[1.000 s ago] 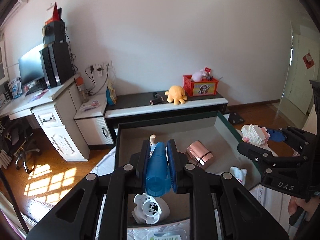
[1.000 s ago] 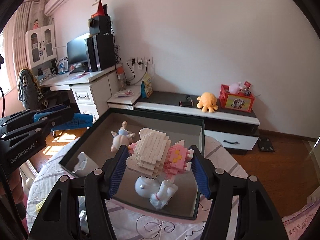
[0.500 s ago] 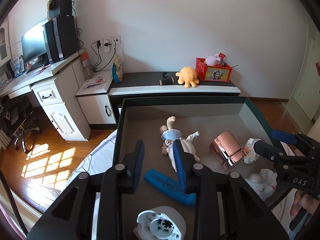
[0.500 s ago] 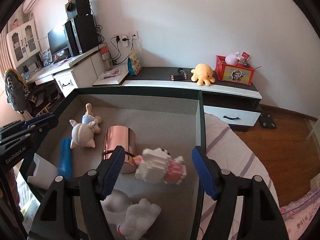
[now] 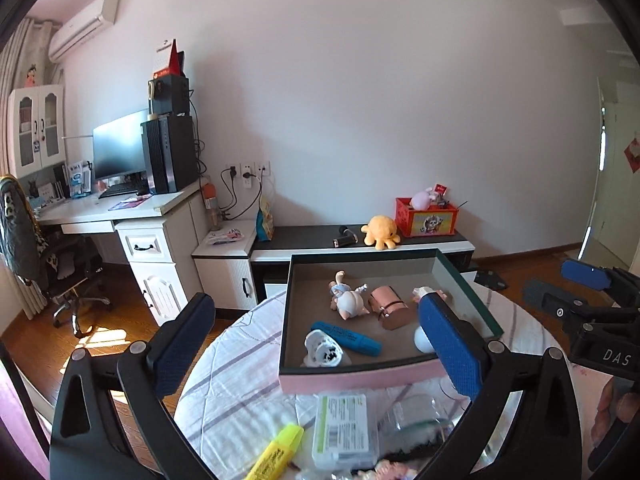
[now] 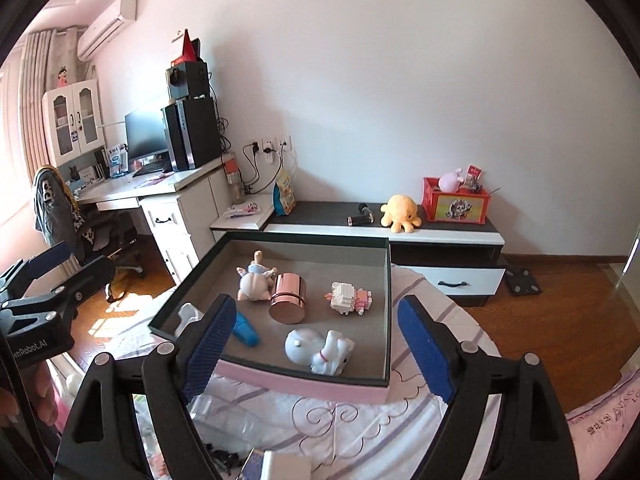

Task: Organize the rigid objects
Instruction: 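Withdraw both tools from the pink box and move toward the bed items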

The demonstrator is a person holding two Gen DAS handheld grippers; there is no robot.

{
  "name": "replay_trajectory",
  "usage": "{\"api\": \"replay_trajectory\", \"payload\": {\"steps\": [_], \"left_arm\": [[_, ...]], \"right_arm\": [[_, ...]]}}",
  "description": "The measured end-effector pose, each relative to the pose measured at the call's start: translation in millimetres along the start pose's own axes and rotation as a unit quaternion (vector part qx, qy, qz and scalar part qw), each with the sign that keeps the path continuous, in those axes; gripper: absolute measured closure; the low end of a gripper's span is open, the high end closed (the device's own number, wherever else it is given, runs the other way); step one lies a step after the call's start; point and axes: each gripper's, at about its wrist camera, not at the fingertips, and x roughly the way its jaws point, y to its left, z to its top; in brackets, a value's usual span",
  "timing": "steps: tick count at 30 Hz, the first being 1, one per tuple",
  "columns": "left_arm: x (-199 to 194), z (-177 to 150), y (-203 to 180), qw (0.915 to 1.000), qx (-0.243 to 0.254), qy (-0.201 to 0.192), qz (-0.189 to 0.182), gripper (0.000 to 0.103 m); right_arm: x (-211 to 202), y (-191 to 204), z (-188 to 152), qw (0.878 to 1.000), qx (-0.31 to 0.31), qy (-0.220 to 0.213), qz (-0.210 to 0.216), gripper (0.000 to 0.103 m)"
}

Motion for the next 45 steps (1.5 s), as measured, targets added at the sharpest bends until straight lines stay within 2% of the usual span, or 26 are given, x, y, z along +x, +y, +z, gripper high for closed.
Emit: {"api": "replay_trajectory", "payload": {"steps": [3,5,10,18,24,33,45], "left_arm": [[-47.5,-10.7,-1.0,0.9998,-0.01,-0.019,0.003,0.0],[-78.2,-18.3,-1.8,0.9993,-0.014,-0.034,0.004,0.0],[-138.9,-35.1,-10.2,0.9983,-0.004,-0.058,0.009,0.0],[-203.7,-51.6,-16.4,0.9955,-0.019,-0.091,0.021,0.0],[-222.8,-53.1,-23.5,0.9943,-0.006,-0.102,0.029,0.0],[-238.4,-56.4,-24.5,0.993,-0.001,-0.113,0.034,0.0],[-212.3,-63.0,-27.5,0.9957,0.004,-0.089,0.028,0.0]], "right_arm": [[-50.0,18.7,-9.8,0.999,-0.01,-0.03,0.002,0.015],[-79.0,30.9,-18.1,0.999,-0.013,-0.048,-0.008,0.0],[-144.3,57.6,-41.3,0.994,-0.03,-0.101,-0.025,0.0],[-210.1,76.9,-69.7,0.99,-0.03,-0.133,-0.04,0.0],[-237.1,76.0,-79.3,0.988,-0.027,-0.146,-0.052,0.0],[-251.8,76.1,-83.8,0.986,-0.026,-0.156,-0.055,0.0],[-239.5,70.8,-87.1,0.988,-0.021,-0.141,-0.055,0.0]]}}
